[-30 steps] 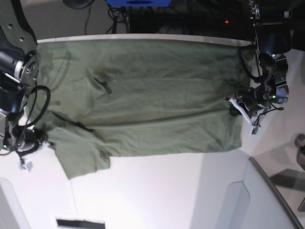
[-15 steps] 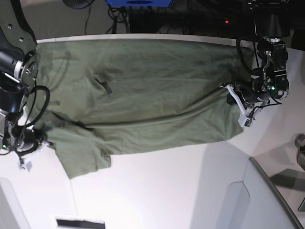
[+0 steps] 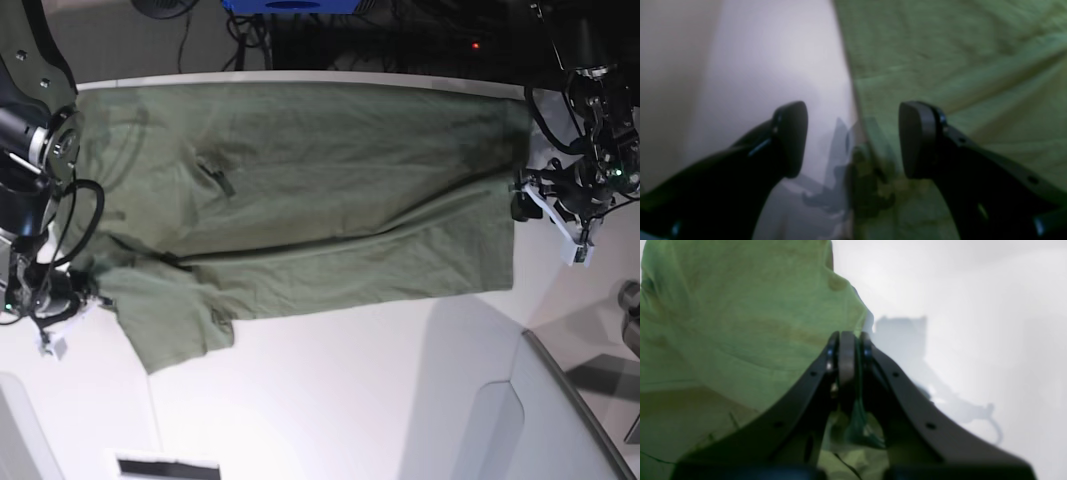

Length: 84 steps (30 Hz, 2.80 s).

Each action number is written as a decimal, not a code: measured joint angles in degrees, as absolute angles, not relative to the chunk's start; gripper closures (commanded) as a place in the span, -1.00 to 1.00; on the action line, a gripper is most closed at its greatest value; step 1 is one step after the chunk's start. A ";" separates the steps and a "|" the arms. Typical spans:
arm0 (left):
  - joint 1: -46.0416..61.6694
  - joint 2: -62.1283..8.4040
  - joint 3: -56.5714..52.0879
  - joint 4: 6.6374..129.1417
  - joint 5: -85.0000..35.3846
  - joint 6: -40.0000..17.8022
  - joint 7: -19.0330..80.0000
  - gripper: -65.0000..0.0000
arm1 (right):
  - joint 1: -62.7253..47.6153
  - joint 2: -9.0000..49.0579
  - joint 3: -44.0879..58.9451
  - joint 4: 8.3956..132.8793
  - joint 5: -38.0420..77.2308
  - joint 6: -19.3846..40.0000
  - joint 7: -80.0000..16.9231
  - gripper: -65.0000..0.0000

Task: Layout the t-shirt on the table in an organized manner, then fold the t-shirt properly
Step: 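Slide both grippers along the side edges toward the hem corners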

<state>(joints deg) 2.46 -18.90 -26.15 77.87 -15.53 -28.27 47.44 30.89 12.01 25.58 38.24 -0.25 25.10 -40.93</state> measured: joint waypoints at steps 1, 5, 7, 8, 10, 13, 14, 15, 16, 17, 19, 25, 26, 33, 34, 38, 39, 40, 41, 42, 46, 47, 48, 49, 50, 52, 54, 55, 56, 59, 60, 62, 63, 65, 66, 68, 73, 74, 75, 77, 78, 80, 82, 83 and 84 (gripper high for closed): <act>0.89 -18.87 -26.55 76.12 -13.67 -28.27 47.70 -0.29 | 30.89 11.99 25.58 38.24 -0.21 25.10 -40.93 1.00; -8.21 -18.79 -28.01 64.86 -9.45 -28.25 45.19 -0.29 | 30.89 12.03 25.58 38.24 -0.25 25.10 -40.97 1.00; -12.27 -18.81 -27.79 59.13 -8.88 -28.05 41.08 -0.29 | 30.92 12.01 25.58 38.24 -0.34 25.08 -40.99 1.00; -14.04 -18.79 -27.73 56.29 -8.75 -28.05 39.62 -0.29 | 30.92 12.01 25.61 38.24 -0.21 25.12 -41.01 1.00; -17.96 -18.68 -27.75 50.00 -7.38 -28.05 37.32 -0.29 | 30.89 11.99 25.58 38.24 -0.25 25.04 -41.19 1.00; -23.00 -18.65 -27.70 40.64 -5.61 -28.03 31.27 -0.29 | 30.89 12.08 25.61 38.24 -0.30 25.10 -41.10 1.00; -24.64 -18.76 -27.73 37.26 -5.43 -27.99 29.04 -0.29 | 30.89 12.03 25.61 38.24 -0.40 25.12 -41.15 1.00; -25.78 -18.79 -27.70 34.85 -4.38 -27.88 27.40 -0.29 | 30.87 12.03 25.61 38.24 -0.27 25.10 -41.17 1.00; -27.05 -18.81 -27.73 31.81 -4.21 -27.88 25.39 -0.29 | 30.87 11.99 25.61 38.24 -0.36 25.10 -41.15 1.00; -27.90 -18.79 -27.73 29.65 -3.07 -27.83 23.70 -0.29 | 30.83 12.01 25.61 38.24 -0.25 25.12 -41.19 1.00; -29.32 -18.76 -27.70 25.74 -2.46 -27.81 21.50 -0.29 | 30.79 12.05 25.58 38.24 -0.23 25.12 -41.17 1.00; -30.59 -18.76 -27.70 22.37 -2.57 -25.23 19.90 -0.29 | 30.76 12.03 25.58 38.24 -0.40 25.10 -41.21 1.00; -30.46 -18.76 -27.70 22.37 -2.63 -25.23 19.53 -0.28 | 30.76 12.03 25.58 38.24 -0.40 25.10 -41.21 1.00; -29.85 -18.79 -27.70 22.26 -2.98 -25.23 18.90 0.17 | 30.76 12.67 25.50 38.24 -0.27 25.10 -41.17 1.00; -29.76 -18.79 -27.70 22.26 -2.92 -25.21 18.81 0.35 | 30.76 12.75 25.50 38.24 -0.27 25.10 -41.17 1.00; -29.50 -17.43 -27.70 22.44 -2.96 -24.82 18.55 0.81 | 30.76 12.75 25.50 38.24 -0.27 25.12 -41.17 1.00; -29.36 -16.97 -27.68 22.52 -3.11 -24.91 18.33 0.90 | 30.76 12.69 25.50 38.24 -0.27 25.10 -41.17 1.00; -29.34 -16.64 -27.68 22.55 -3.20 -25.06 18.33 0.99 | 30.65 12.67 25.50 38.24 -0.27 25.10 -41.12 1.00; -29.19 -16.36 -27.68 22.55 -3.18 -25.06 17.47 1.00 | 30.41 12.67 25.50 38.26 -0.25 25.10 -40.86 1.00; -29.04 -16.10 -27.68 22.52 -3.16 -25.06 16.38 1.00 | 30.11 12.69 25.50 38.26 -0.27 25.10 -40.73 1.00; -28.88 -15.88 -27.68 22.48 -3.01 -25.06 14.66 1.00 | 29.52 12.78 25.50 38.24 -0.27 25.10 -40.77 1.00; -29.39 -15.86 -27.68 22.37 -2.96 -24.99 15.09 1.00 | 29.61 12.80 25.50 38.24 -0.27 25.10 -40.75 1.00; -29.95 -15.88 -26.96 22.28 -2.52 -24.91 15.66 1.00 | 29.69 12.80 25.50 38.24 -0.27 25.10 -40.73 1.00; -30.61 -15.92 -25.43 22.22 -2.33 -24.80 16.08 1.00 | 29.82 12.80 25.50 38.24 -0.27 25.08 -40.77 1.00; -31.35 -15.92 -24.12 22.22 -3.03 -24.82 16.05 1.00 | 29.95 12.80 25.50 38.24 -0.27 25.10 -40.64 1.00; -32.84 -15.86 -21.98 22.59 -2.98 -24.86 16.03 1.00 | 29.98 12.75 25.50 38.24 -0.25 25.10 -39.83 1.00; -33.47 -15.68 -21.32 25.15 -2.98 -25.04 15.90 1.00 | 29.89 12.97 24.36 38.24 -0.43 25.08 -37.93 1.00; -33.58 -15.73 -21.32 26.37 -3.16 -25.06 15.84 1.00 | 29.80 13.15 22.46 38.24 -0.51 25.08 -37.45 1.00; -33.65 -15.88 -21.32 27.29 -3.18 -25.04 15.77 1.00 | 29.80 13.32 20.16 38.24 -0.62 25.08 -36.77 1.00; -33.58 -16.03 -21.54 29.54 -3.03 -25.02 19.64 1.00 | 29.78 12.84 14.57 38.24 -0.40 25.15 -33.50 1.00; -33.36 -15.92 -21.56 30.39 -3.03 -25.02 20.14 1.00 | 29.80 12.62 13.76 38.24 -0.25 25.50 -32.42 1.00; -32.62 -15.73 -21.54 33.10 -2.98 -25.04 20.82 1.00 | 29.82 12.21 13.45 38.24 -0.23 25.50 -31.22 1.00; -32.42 -15.68 -21.54 34.33 -2.98 -25.04 20.95 1.00 | 29.82 12.29 13.45 38.24 -0.23 25.45 -30.94 1.00; -32.03 -15.66 -21.54 36.75 -3.03 -25.06 22.48 1.00 | 29.80 12.71 13.50 38.24 -0.38 25.12 -29.91 1.00; -31.77 -15.68 -21.54 37.95 -3.05 -25.06 23.05 1.00 | 29.80 12.97 13.50 38.24 -0.40 25.06 -29.15 1.00; -31.24 -15.75 -21.56 39.70 -3.03 -25.26 23.88 1.00 | 29.80 13.13 13.50 38.24 -0.45 25.04 -26.96 1.00; -28.82 -16.08 -21.52 43.51 -10.70 -25.28 27.49 1.00 | 29.26 13.39 13.19 38.24 -0.08 25.32 -22.26 1.00; -28.51 -16.51 -20.97 43.97 -11.57 -25.23 28.23 1.00 | 28.88 13.63 13.15 38.24 -0.08 25.32 -21.96 1.00; -28.08 -16.84 -20.84 44.58 -12.34 -25.28 28.82 1.00 | 28.49 13.87 13.15 38.24 -0.30 25.30 -21.37 1.00; -27.18 -17.26 -20.91 46.09 -13.28 -25.23 28.82 1.00 | 27.68 14.22 13.17 38.15 -0.43 25.02 -19.35 1.00; -26.92 -17.30 -20.91 46.70 -13.23 -25.26 28.88 1.00 | 27.22 14.26 13.17 38.15 -0.43 25.06 -17.41 1.00; -26.28 -17.21 -21.12 47.94 -13.39 -25.28 28.80 1.00 | 26.63 14.09 13.13 38.13 -0.45 25.08 -14.66 1.00; -25.39 -17.08 -21.32 49.74 -13.39 -25.28 29.08 1.00 | 26.33 14.02 13.10 38.11 -0.43 25.12 -13.56 1.00; -25.12 -17.10 -21.32 50.43 -13.37 -25.28 29.04 1.00 | 26.26 14.06 13.10 38.11 -0.27 25.17 -13.28 1.00; -25.08 -17.12 -21.32 50.85 -13.37 -25.28 29.08 1.00 | 26.09 14.09 13.10 38.11 -0.25 25.10 -13.23 1.00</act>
<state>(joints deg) -25.08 -17.12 -21.32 50.85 -13.37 -25.28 29.08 26.09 14.09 13.10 38.11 -0.25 25.10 -13.23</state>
